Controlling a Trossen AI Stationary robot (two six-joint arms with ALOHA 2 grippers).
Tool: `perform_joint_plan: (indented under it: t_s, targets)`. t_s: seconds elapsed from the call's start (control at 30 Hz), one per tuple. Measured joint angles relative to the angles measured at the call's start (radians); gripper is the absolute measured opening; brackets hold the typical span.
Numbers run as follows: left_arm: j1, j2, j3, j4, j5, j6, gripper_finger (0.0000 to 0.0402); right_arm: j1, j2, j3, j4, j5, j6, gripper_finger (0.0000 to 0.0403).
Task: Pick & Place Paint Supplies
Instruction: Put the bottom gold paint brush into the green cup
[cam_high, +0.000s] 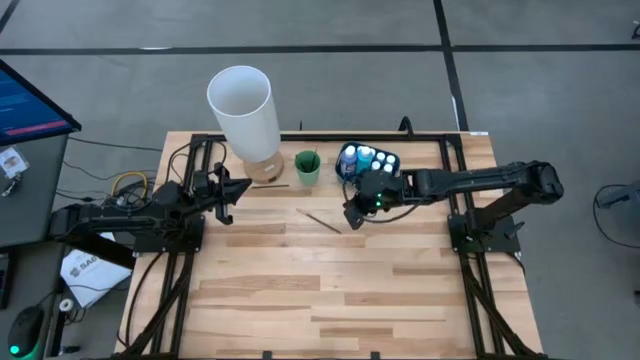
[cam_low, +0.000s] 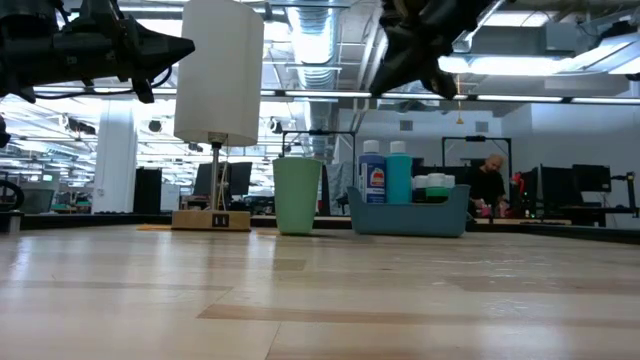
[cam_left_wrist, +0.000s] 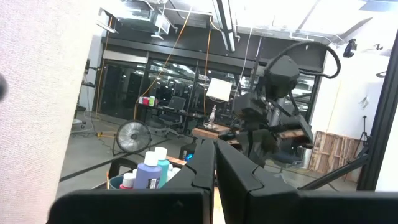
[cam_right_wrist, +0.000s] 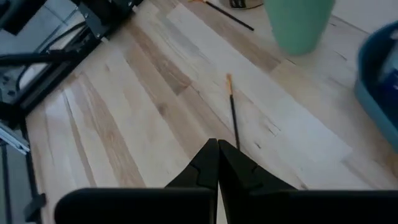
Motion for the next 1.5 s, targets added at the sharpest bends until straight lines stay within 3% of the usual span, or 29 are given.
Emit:
perform_joint_plan:
  t_s: [0.23,0.4,0.67,0.83,1.13,1.5]
  targets:
    - [0.0,0.0,0.0,0.0,0.0,0.0,0.0002,0.002,0.132,-0.001,0.204,0.005,-0.144,0.0004]
    - [0.0,0.0,0.0,0.0,0.0,0.0,0.0002,-0.014,0.277,0.024,0.353,0.004,-0.265,0.0044]
    - [0.0,0.0,0.0,0.0,0.0,0.0,0.0002,-0.013,0.542,0.249,0.351,0.005,-0.397,0.0136]
    - [0.0,0.0,0.0,0.0,0.0,0.0,0.0002,-0.008,0.688,0.423,0.276,0.005,-0.443,0.017]
    - [0.0,0.0,0.0,0.0,0.0,0.0,0.0002,-0.013,0.878,0.642,0.106,0.026,-0.481,0.0166]
    - [0.0,0.0,0.0,0.0,0.0,0.0,0.0002,-0.026,0.928,0.658,0.099,0.055,-0.481,0.0162]
